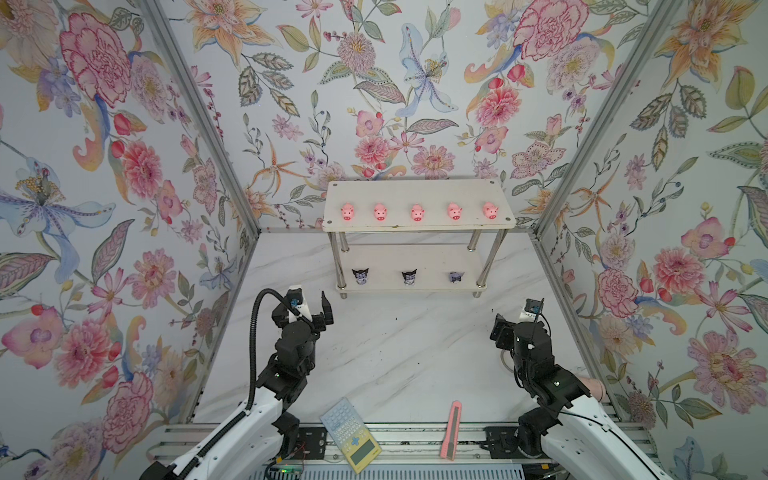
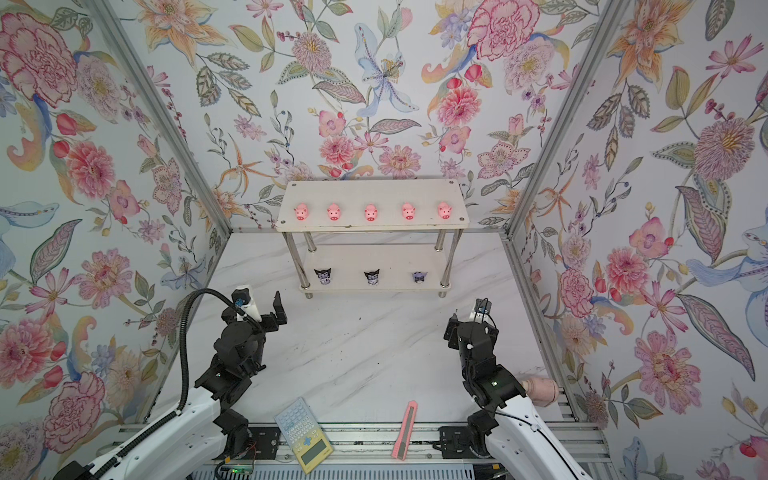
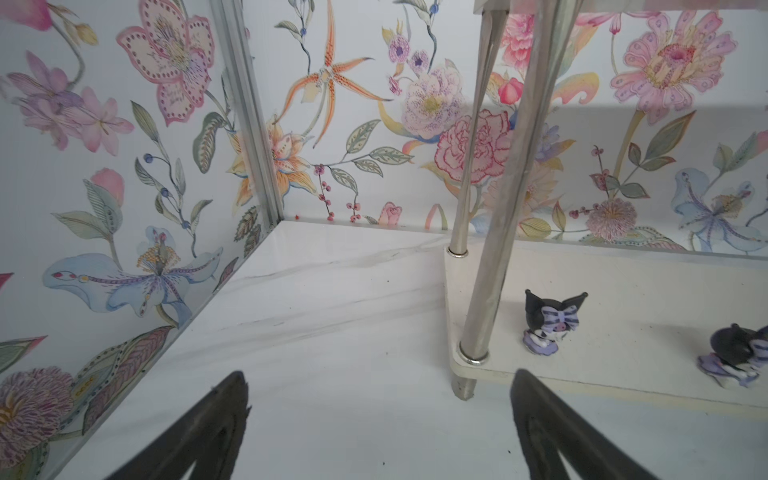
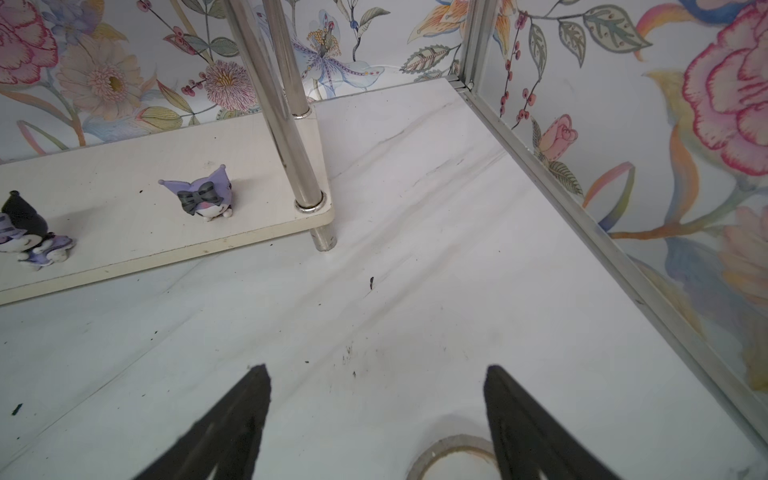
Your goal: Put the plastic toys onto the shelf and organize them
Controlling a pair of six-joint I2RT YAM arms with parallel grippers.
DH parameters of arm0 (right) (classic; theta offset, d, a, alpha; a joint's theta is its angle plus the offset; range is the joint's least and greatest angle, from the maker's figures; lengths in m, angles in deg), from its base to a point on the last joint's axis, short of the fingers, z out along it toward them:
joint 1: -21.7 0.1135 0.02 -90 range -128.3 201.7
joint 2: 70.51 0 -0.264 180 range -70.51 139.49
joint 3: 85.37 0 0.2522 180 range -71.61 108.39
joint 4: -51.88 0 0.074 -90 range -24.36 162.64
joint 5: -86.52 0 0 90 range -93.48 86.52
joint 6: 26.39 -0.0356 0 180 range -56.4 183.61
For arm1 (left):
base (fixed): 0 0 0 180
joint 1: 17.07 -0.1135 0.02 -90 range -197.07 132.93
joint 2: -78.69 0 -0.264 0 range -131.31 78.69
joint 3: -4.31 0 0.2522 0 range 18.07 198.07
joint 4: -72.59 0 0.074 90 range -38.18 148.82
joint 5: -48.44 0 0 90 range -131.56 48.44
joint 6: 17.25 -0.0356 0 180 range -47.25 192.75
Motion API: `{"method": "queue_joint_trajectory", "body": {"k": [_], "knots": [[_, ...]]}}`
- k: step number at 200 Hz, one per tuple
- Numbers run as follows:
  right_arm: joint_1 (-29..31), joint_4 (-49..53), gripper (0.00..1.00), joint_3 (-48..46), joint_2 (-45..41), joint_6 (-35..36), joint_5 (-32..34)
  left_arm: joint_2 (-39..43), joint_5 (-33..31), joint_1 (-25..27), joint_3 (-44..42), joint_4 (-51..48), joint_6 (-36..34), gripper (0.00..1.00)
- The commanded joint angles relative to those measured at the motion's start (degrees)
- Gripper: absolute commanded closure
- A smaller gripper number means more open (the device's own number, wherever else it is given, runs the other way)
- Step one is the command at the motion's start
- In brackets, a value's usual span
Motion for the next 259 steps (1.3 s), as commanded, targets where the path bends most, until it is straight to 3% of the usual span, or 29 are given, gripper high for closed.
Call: {"method": "queue_joint_trajectory", "body": {"k": [1,4,17,42,87,115,135,163,191,225,259], "knots": [[-0.9,0.0,0.06,-0.8,1.1,-1.9,-0.5,-0.8,-7.7,-0.1,-8.9,18.4,-5.6,0.01],[-0.9,-0.4,0.00,-0.8,1.4,-2.0,-0.3,-1.4,-7.6,-0.1,-10.7,22.1,-7.2,0.01],[-1.1,-1.7,0.01,-0.9,2.9,-2.3,1.6,-2.4,-7.4,-0.1,-15.1,32.3,-10.5,0.01],[-1.2,-4.4,0.01,-0.6,6.0,-2.3,7.0,-1.4,0.5,-1.7,-14.7,30.2,-13.8,0.01],[-1.5,-11.5,0.01,-1.9,8.2,2.1,12.9,-7.8,-6.0,-2.5,-10.0,23.2,-16.9,0.01],[-2.1,-16.9,0.01,-2.8,10.1,8.3,12.8,-13.1,-6.2,-5.1,-9.7,25.7,-15.4,0.01],[-2.1,-24.5,0.01,-4.2,12.7,16.0,9.9,-17.7,-4.7,-9.1,-9.6,28.2,-12.0,0.01],[-2.5,-35.6,0.01,-7.7,18.0,20.8,11.0,-22.3,-1.5,-13.4,-8.7,29.9,-8.9,0.01],[-4.5,-43.4,0.01,-10.0,24.8,20.4,11.7,-24.6,-0.2,-16.0,-7.3,30.0,-8.2,0.01],[-7.7,-37.6,0.01,-6.1,28.3,17.3,10.0,-26.8,2.4,-18.6,-5.5,29.3,-7.3,0.01],[-11.6,-40.1,0.01,-7.2,27.4,16.3,7.8,-31.0,5.9,-20.0,-1.6,29.0,-8.0,0.00]]}}
